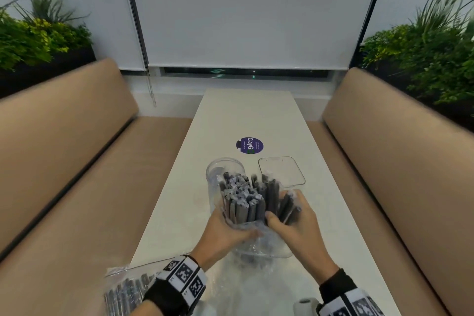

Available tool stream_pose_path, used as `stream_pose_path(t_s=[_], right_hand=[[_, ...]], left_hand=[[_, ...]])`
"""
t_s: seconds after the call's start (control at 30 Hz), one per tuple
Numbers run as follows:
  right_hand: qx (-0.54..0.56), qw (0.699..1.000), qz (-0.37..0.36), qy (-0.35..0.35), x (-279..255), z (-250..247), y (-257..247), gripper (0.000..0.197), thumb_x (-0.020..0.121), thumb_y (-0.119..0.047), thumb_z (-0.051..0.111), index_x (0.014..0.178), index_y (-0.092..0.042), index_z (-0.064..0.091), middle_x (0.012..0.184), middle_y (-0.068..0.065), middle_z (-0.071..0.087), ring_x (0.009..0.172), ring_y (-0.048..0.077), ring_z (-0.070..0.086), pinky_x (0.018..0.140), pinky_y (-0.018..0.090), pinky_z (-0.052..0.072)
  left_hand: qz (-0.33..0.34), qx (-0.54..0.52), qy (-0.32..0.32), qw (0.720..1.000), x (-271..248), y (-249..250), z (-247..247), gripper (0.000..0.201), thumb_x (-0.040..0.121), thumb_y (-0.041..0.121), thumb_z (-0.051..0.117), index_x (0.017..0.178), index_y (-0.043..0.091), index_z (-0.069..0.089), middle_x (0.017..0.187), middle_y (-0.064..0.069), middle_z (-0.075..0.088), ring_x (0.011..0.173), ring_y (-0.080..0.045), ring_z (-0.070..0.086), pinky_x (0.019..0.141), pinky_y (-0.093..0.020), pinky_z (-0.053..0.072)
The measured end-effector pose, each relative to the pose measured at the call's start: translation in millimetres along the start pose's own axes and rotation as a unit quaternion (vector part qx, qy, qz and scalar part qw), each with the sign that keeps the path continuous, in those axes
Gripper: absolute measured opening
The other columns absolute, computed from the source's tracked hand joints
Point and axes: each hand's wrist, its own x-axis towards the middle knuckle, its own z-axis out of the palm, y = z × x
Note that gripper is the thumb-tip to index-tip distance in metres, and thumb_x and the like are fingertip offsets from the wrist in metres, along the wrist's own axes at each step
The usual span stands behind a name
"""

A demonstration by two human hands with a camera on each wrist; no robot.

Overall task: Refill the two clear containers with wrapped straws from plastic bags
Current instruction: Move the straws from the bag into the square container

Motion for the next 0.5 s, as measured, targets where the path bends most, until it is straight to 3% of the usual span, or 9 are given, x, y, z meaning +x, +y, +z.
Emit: stream_pose_path(t_s=[0.13,0.2,0.27,0.33,0.4,0.5], right_hand=[[-0.093,0.994,0.010,-0.063,5.3,10.4,8.3,0.028,0.082,-0.015,0.074,0.080,-0.037,0.057,0.090,0.000,0.054,0.085,0.016,0.055,0.069,0.015,0.043],[-0.130,0.989,0.001,-0.069,11.3,9.3,6.3,0.030,0.084,-0.019,0.073,0.079,-0.045,0.058,0.094,-0.008,0.050,0.096,0.020,0.050,0.079,0.023,0.044],[-0.105,0.993,-0.010,-0.050,20.3,3.1,-4.2,0.031,0.086,-0.020,0.071,0.092,-0.049,0.060,0.101,-0.008,0.054,0.099,0.023,0.053,0.082,0.032,0.049],[-0.031,0.999,-0.001,-0.017,32.9,-6.4,-21.0,0.025,0.090,-0.019,0.068,0.108,-0.035,0.061,0.104,-0.003,0.063,0.097,0.017,0.062,0.081,0.028,0.053],[-0.002,1.000,0.018,0.001,45.3,-16.2,-36.7,0.022,0.091,-0.018,0.065,0.113,-0.019,0.065,0.102,-0.004,0.071,0.093,0.005,0.067,0.077,0.021,0.053],[-0.041,0.998,0.040,-0.006,56.3,-22.2,-48.1,0.008,0.092,-0.023,0.064,0.093,-0.020,0.071,0.084,-0.001,0.075,0.077,0.008,0.067,0.070,0.028,0.053]], left_hand=[[-0.024,0.014,-0.001,1.000,2.3,-17.6,-7.4,0.077,0.051,0.023,0.094,0.121,0.009,0.064,0.106,-0.002,0.077,0.102,-0.017,0.073,0.090,-0.035,0.059],[-0.021,0.025,0.010,0.999,2.3,-18.9,-13.7,0.076,0.051,0.026,0.096,0.119,0.009,0.066,0.105,-0.001,0.078,0.101,-0.015,0.073,0.089,-0.032,0.059],[-0.019,0.026,0.006,0.999,3.6,-16.7,-20.4,0.075,0.055,0.024,0.095,0.122,0.010,0.064,0.109,-0.001,0.077,0.104,-0.015,0.072,0.090,-0.031,0.058],[-0.024,0.032,-0.007,0.999,5.7,-9.9,-24.3,0.072,0.060,0.022,0.093,0.125,0.015,0.062,0.112,0.001,0.075,0.106,-0.013,0.071,0.094,-0.033,0.056],[-0.026,0.034,-0.017,0.999,8.5,-4.3,-25.2,0.073,0.063,0.020,0.092,0.127,0.017,0.059,0.113,0.004,0.075,0.107,-0.011,0.070,0.093,-0.030,0.056],[-0.041,0.029,-0.029,0.998,16.7,-1.6,-23.4,0.078,0.065,0.013,0.091,0.132,0.014,0.051,0.116,0.001,0.074,0.106,-0.012,0.071,0.085,-0.021,0.057]])
